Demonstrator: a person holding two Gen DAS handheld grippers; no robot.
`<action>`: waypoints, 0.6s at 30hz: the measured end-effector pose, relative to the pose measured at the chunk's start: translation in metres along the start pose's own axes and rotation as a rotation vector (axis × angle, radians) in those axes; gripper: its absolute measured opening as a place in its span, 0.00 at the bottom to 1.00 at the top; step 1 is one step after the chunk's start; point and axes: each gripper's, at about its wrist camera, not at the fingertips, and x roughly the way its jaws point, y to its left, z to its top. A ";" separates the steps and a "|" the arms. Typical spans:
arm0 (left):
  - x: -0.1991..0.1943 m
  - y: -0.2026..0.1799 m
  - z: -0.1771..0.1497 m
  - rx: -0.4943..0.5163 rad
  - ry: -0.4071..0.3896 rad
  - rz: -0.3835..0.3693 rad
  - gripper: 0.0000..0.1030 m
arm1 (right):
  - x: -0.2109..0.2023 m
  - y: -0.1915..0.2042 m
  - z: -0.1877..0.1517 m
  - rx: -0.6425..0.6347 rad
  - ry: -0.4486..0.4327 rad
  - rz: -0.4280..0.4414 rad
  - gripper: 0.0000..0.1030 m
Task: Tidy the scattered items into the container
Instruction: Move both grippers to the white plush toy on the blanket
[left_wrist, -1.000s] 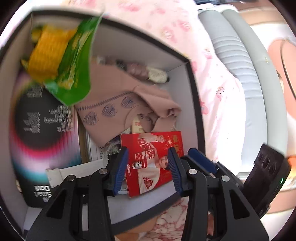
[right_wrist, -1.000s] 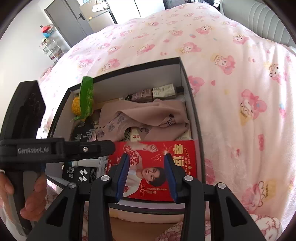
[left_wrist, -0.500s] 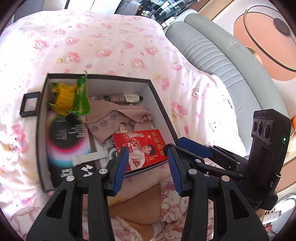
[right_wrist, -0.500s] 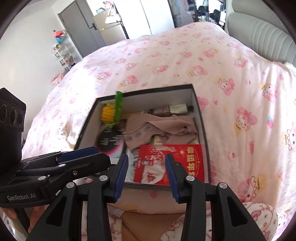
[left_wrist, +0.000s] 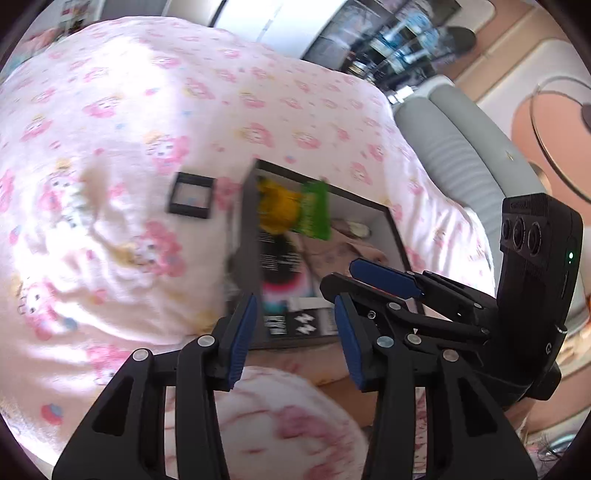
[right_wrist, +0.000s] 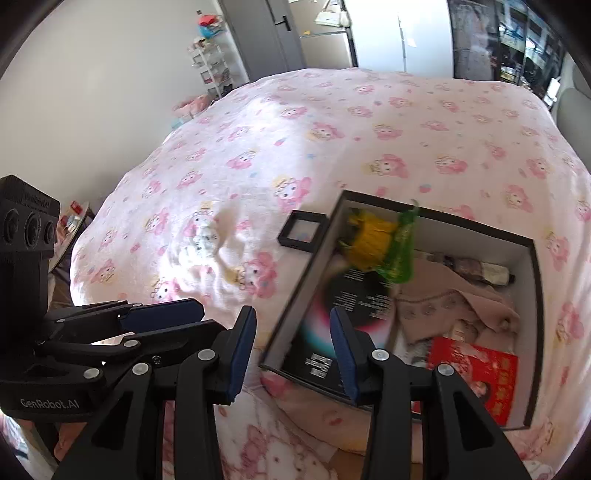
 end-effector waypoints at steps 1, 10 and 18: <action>-0.005 0.014 0.000 -0.023 -0.014 0.017 0.44 | 0.010 0.008 0.005 -0.012 0.016 0.023 0.36; -0.008 0.173 0.000 -0.346 -0.114 0.212 0.44 | 0.098 0.068 0.061 -0.186 0.169 0.111 0.36; 0.017 0.271 0.004 -0.569 -0.141 0.100 0.47 | 0.187 0.088 0.087 -0.239 0.304 0.123 0.36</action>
